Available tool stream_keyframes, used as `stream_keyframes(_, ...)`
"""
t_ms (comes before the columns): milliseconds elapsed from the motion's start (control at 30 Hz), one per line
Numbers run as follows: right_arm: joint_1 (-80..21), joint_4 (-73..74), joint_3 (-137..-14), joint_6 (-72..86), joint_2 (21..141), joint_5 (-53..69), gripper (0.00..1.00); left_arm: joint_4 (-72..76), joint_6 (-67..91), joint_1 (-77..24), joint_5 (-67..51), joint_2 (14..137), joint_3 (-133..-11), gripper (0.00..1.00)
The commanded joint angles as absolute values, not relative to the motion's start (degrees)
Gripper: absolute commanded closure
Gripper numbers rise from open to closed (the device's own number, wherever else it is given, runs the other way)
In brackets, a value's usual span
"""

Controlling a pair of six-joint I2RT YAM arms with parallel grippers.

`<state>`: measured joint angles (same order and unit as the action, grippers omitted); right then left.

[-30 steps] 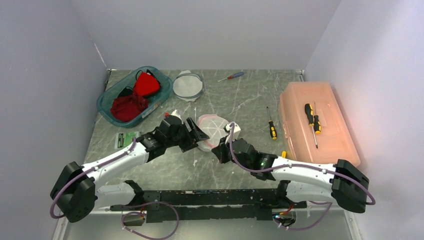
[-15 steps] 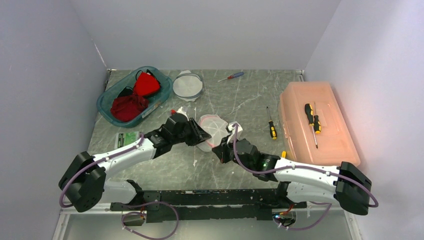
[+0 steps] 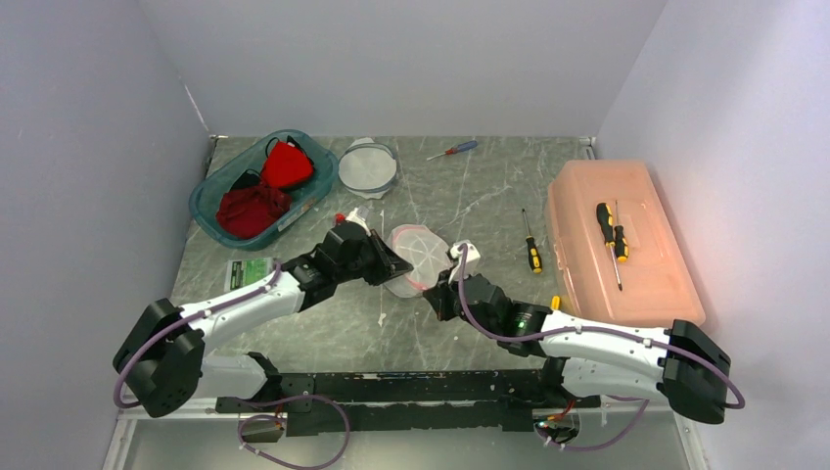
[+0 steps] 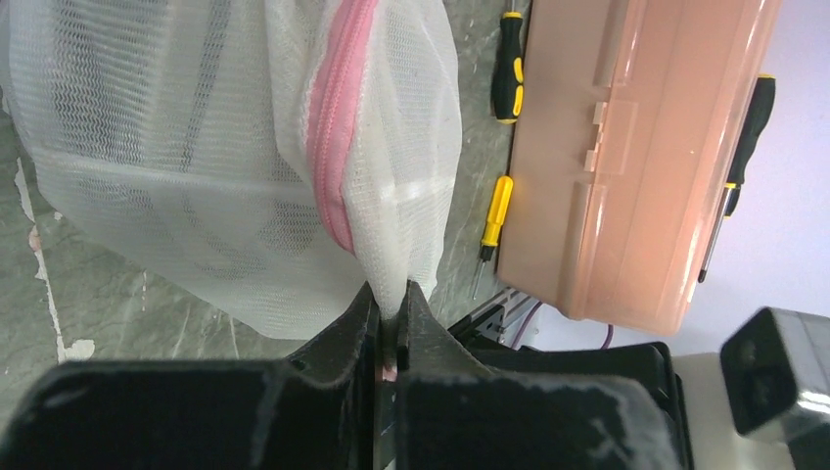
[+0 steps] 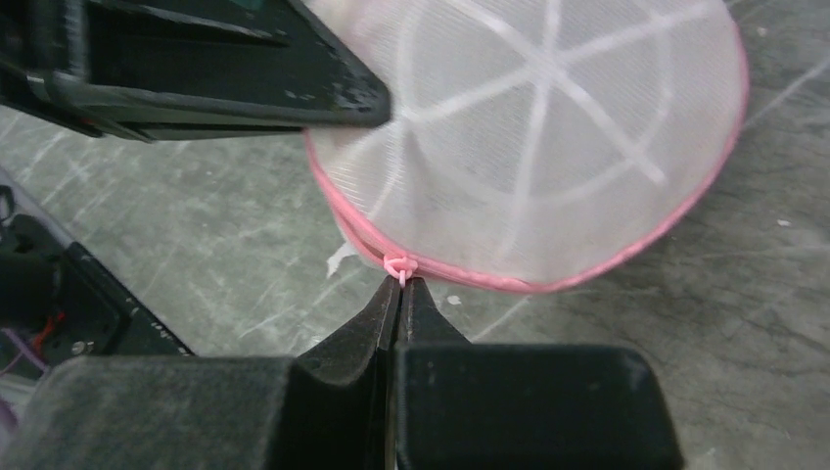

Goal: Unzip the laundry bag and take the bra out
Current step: Unzip the laundry bag at the center of the board.

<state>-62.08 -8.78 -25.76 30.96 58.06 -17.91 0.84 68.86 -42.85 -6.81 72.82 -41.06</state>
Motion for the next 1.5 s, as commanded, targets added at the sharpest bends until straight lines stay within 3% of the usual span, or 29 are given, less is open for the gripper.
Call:
stream_keyframes(0, -61.9, -3.3, -25.4, 31.4, 56.7, -23.9, 1.00, 1.5, 66.1, -42.8, -6.2, 69.7, -41.3, 0.97)
stream_keyframes(300, -61.9, -1.4, -24.4, 26.6, 50.2, -25.3, 1.00, 1.5, 56.3, -41.4, -14.7, 72.7, -45.1, 0.97)
stream_keyframes(500, -64.5, 4.4, -28.6, 20.2, 41.6, -26.6, 1.00, -6.4, 40.3, -36.8, -28.1, 77.0, -58.2, 0.97)
stream_keyframes(733, -69.7, 4.5, -30.0, 22.6, 46.3, -30.1, 1.00, 2.2, 36.1, -34.4, -40.8, 86.3, -60.2, 0.97)
stream_keyframes(967, -70.7, -3.7, -26.2, 27.6, 52.7, -30.5, 1.00, 11.7, 41.8, -32.2, -40.7, 90.7, -52.1, 0.87)
stream_keyframes(1033, -70.8, -4.8, -26.1, 28.4, 54.7, -30.9, 1.00, 11.2, 42.6, -31.9, -38.4, 88.2, -50.0, 0.77)
stream_keyframes(1133, -70.8, -6.0, -26.5, 28.9, 57.0, -31.4, 1.00, 7.6, 42.3, -31.9, -34.4, 83.0, -48.2, 0.48)
stream_keyframes(1200, -70.8, -6.5, -26.8, 29.0, 58.4, -31.2, 1.00, 3.6, 43.5, -31.9, -31.1, 77.6, -46.3, 0.35)
stream_keyframes(1467, -70.7, -7.8, -30.2, 28.2, 62.8, -29.1, 1.00, 0.8, 59.6, -34.8, -19.2, 56.8, -31.5, 0.06)
